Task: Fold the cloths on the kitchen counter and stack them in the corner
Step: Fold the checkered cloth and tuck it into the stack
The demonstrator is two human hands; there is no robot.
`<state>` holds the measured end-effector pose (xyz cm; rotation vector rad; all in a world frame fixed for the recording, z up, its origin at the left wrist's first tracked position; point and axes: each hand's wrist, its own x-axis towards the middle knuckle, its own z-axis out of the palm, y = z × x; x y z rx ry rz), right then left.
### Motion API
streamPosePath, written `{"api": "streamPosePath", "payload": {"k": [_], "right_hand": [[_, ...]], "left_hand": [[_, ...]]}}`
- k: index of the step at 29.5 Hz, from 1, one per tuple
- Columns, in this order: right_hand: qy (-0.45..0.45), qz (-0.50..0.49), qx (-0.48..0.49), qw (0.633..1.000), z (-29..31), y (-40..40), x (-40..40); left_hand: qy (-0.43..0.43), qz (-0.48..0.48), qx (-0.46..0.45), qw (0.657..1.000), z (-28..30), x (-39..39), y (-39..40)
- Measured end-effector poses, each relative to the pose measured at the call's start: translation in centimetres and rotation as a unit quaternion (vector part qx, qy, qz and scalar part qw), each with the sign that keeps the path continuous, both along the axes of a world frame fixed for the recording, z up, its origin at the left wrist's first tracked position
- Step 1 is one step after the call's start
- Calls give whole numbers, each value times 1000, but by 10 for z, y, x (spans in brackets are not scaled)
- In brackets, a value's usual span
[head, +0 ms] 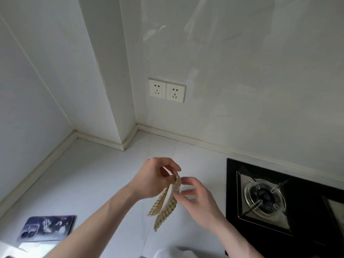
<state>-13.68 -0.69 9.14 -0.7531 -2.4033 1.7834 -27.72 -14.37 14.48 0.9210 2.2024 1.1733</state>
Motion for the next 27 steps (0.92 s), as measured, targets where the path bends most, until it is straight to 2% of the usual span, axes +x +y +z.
{"api": "streamPosePath", "payload": {"k": [5,7,10,18,24,27], "right_hand": [[41,-66,37,996,11,-1,-4],[49,-90,60,993,9,4,-3],[35,-112,106,987,-5,24,5],[-74,-46,207,974,-51,58,42],[-78,-19,243,967,-62,73,49],[-69,-22,255,964,-58,82,46]], "left_hand": [[48,-29,-13,998,20,3,9],[60,-13,-7,998,23,1,11],[38,6,-1,999,22,3,13],[119,56,-39,991,-10,-2,7],[156,33,-128,979,-53,-17,-13],[152,37,-138,978,-64,-24,-18]]}}
